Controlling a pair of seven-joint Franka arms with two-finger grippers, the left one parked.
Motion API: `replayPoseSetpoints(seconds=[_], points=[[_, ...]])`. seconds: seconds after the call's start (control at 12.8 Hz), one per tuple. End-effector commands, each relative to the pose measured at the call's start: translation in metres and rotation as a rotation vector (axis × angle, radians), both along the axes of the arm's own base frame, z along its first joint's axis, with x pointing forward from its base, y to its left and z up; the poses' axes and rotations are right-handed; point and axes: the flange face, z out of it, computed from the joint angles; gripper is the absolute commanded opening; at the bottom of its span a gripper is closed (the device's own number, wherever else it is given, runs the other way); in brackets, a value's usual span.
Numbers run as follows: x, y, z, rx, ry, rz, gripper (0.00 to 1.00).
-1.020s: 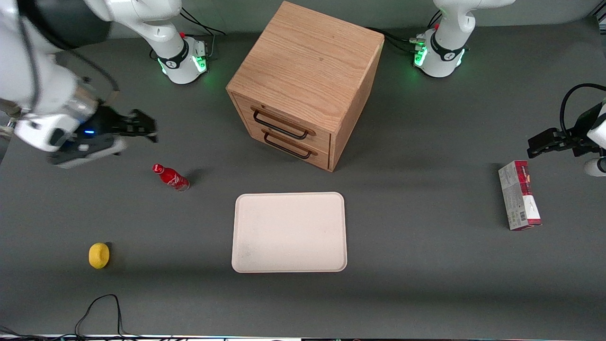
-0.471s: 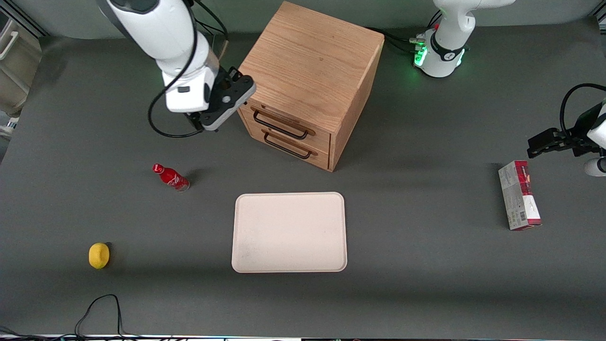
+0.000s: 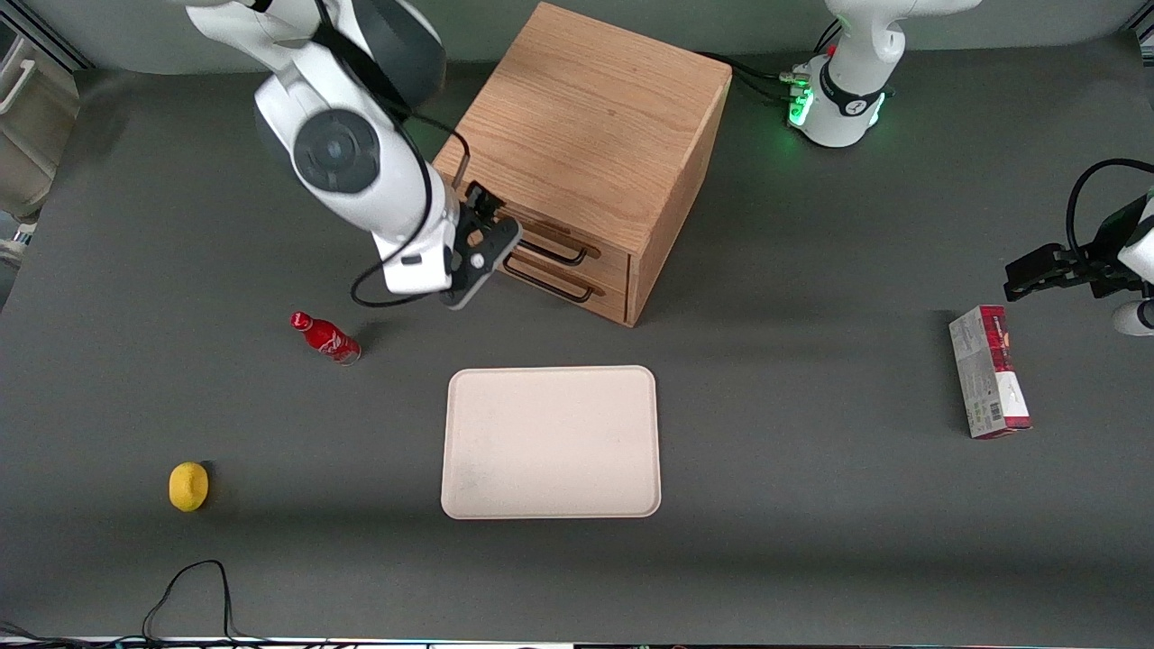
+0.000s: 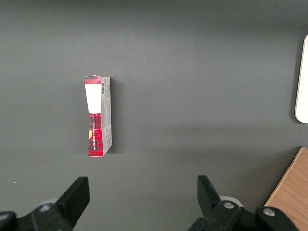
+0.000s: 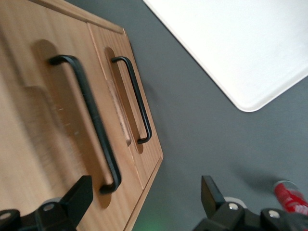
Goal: Open upper drawer
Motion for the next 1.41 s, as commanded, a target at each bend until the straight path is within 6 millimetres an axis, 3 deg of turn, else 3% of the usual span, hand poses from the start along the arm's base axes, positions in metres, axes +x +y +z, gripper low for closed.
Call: replayPoseSetpoints(seconds=[0.0,0.47,0.78,1.18,1.33], points=[[0.001,0.011,-0.023,0.046,0.022,0.019,1.00],[-0.020,0.035,-0.043,0.058,0.013,0.039,1.00],[-0.023,0.037,-0.050,0.060,0.007,0.042,1.00],[0.004,0.030,-0.071,0.060,-0.062,0.047,1.00],[0.015,0.026,-0.068,0.068,-0.075,0.037,1.00]])
